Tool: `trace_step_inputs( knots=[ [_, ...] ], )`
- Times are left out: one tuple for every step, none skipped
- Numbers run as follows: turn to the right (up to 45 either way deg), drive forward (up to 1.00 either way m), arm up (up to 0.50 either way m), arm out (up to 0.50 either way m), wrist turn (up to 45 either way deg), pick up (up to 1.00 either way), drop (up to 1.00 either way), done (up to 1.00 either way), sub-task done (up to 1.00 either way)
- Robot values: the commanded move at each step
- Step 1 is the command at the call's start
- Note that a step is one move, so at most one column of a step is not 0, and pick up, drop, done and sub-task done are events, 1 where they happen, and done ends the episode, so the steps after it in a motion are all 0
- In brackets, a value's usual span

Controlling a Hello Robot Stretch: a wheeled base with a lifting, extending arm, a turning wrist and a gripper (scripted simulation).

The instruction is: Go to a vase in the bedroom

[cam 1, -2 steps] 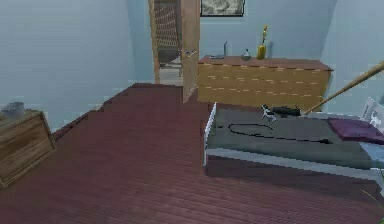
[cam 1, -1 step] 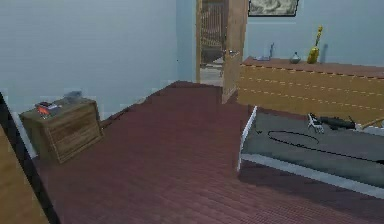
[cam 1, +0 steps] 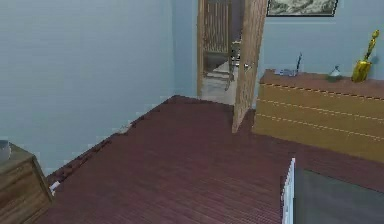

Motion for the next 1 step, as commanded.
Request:
trace_step_inputs(
  knots=[
    [0.0,0.6,0.0,0.0,0.0,0.0,0.0,0.0,0.0]
  ],
)
